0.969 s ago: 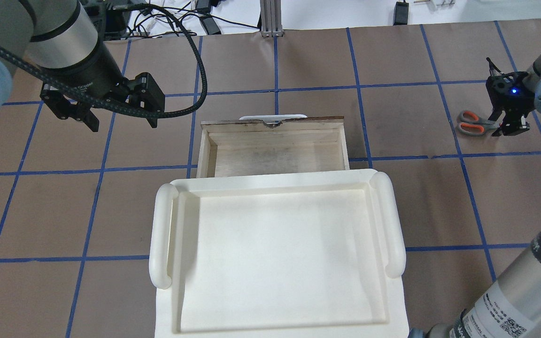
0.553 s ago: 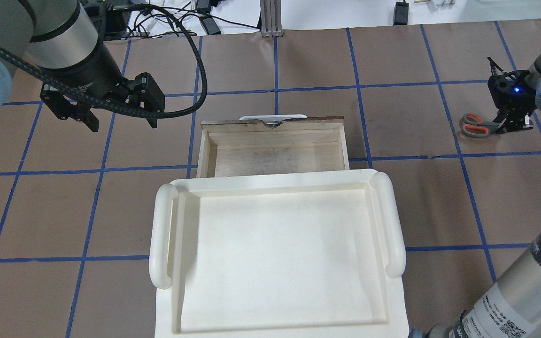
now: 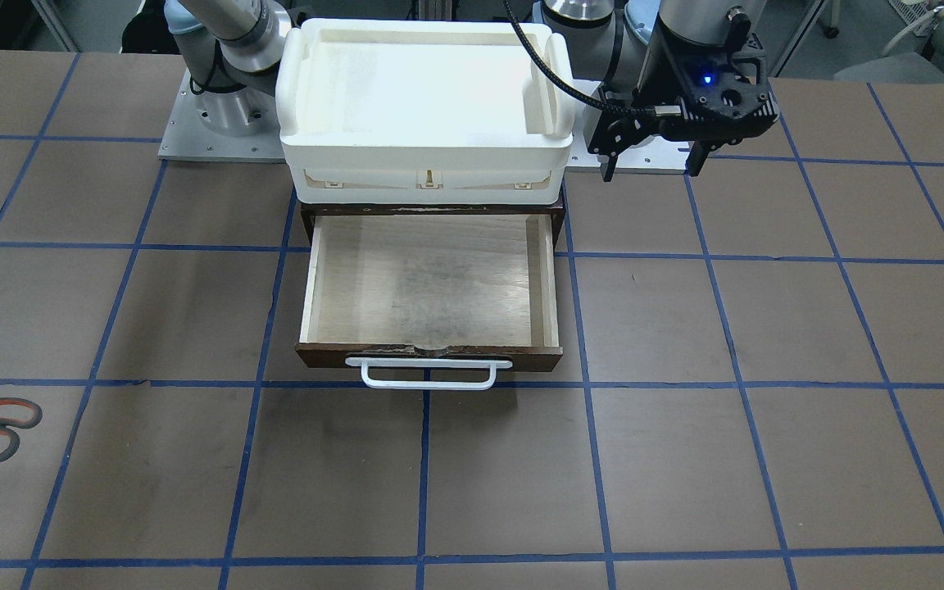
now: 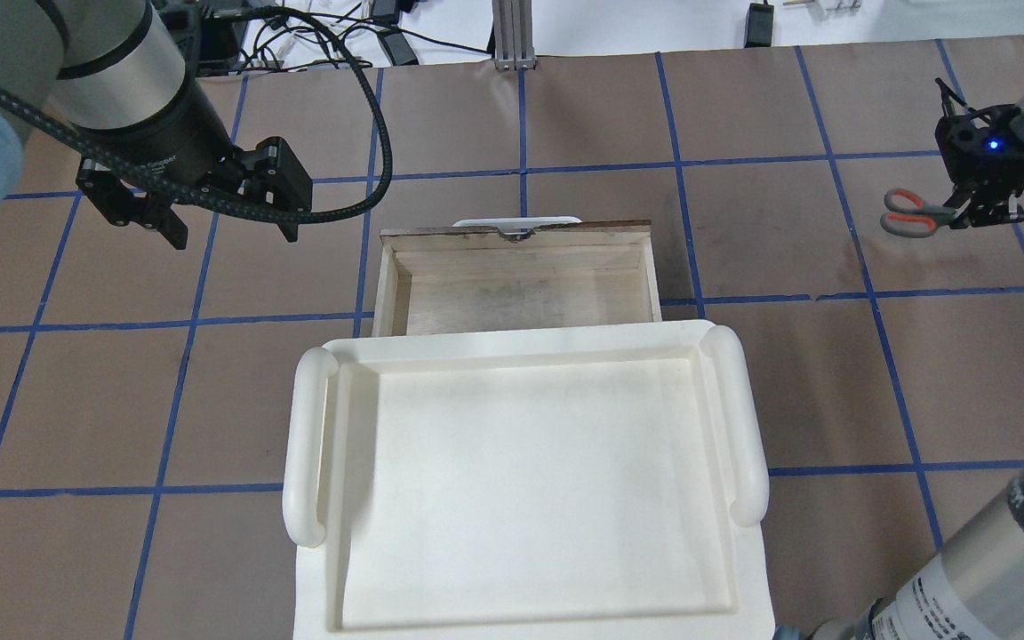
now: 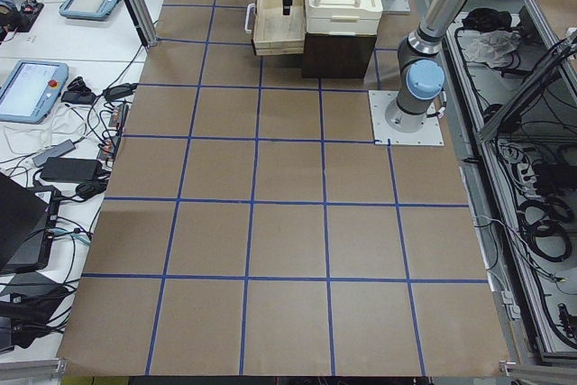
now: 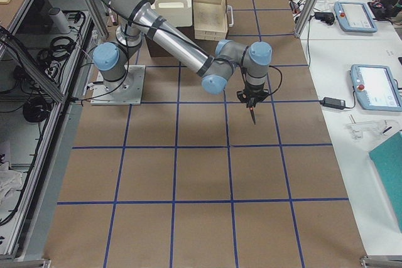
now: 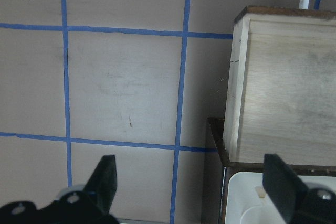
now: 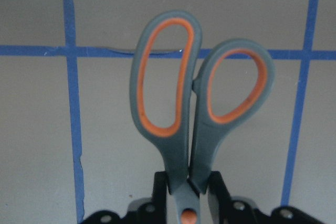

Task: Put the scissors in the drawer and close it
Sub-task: 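Lift the scissors and carry them with the right gripper over the drawer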

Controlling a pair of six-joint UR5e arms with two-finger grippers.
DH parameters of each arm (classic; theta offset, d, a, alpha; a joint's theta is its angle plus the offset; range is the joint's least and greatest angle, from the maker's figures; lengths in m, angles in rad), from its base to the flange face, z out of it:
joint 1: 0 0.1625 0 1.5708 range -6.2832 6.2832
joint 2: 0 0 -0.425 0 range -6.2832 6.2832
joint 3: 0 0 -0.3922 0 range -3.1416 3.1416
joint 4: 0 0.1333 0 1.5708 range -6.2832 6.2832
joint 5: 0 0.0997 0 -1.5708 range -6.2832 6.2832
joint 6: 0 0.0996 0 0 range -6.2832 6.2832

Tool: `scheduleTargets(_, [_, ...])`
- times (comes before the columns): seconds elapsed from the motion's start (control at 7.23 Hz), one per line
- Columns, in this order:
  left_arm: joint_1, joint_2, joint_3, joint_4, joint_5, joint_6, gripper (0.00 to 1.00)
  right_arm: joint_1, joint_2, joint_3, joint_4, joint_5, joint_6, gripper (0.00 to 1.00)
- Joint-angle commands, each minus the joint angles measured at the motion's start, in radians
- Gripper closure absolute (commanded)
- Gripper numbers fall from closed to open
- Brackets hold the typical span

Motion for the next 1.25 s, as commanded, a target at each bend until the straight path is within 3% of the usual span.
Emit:
scheduleTargets(0.0, [0.000, 0.000, 0.000, 0.000, 0.001, 0.000, 0.00, 0.124, -0.136, 0.000, 0.121, 0.004, 0.071, 1.00])
scheduleTargets(0.42, [0.000, 0.000, 0.000, 0.000, 0.001, 0.000, 0.00, 0.326, -0.209, -0.001, 0.193, 0.002, 0.253, 1.00])
scheduleTargets(1.11, [0.000, 0.000, 0.000, 0.000, 0.001, 0.000, 0.00, 0.648, -0.217, 0.000, 0.239, -0.013, 0.699, 1.00])
